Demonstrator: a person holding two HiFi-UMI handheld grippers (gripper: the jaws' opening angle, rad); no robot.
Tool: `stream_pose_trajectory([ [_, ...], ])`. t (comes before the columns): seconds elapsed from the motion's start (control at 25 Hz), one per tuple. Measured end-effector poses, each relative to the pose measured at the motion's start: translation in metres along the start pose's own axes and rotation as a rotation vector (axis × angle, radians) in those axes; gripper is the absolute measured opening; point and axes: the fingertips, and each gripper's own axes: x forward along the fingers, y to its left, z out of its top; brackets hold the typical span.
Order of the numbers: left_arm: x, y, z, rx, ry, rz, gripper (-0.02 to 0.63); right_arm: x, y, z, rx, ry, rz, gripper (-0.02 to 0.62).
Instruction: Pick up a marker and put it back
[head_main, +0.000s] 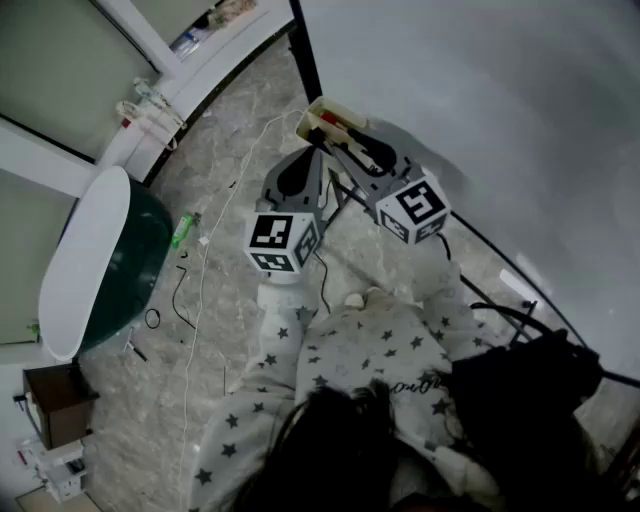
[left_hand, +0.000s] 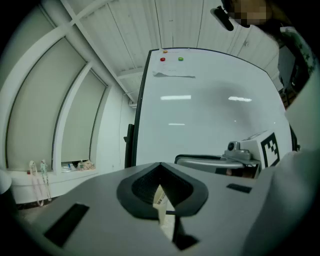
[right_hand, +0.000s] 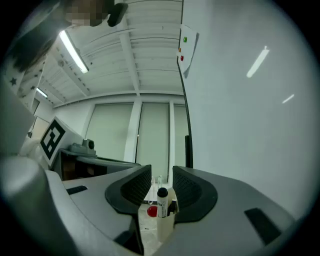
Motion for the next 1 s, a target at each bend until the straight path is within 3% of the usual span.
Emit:
stream_pose_trajectory([
  [0.36,-0.008,0.007,-0.016,-0.006,0.019,0.026,0.000,0.008,0.010,-0.031,0.039,0.052,0.021,0.140],
  [0.56,-0.013,0.010,-0.023,-0.012,0.027,0.037,0.002,0.012,0.016,-0.036,0.002,0.097,0.033,0.140],
  [0.68,-0.014,0.010,-0.025,-0.013,0.031,0.038,0.002,0.012,0.016,-0.036,-0.009,0.099,0.034,0.083],
  [1.0,-0.009,0.009,-0.029,-0.010,0.044,0.027,0.001,0.013,0.016,-0.034,-0.006,0.105,0.044,0.083],
])
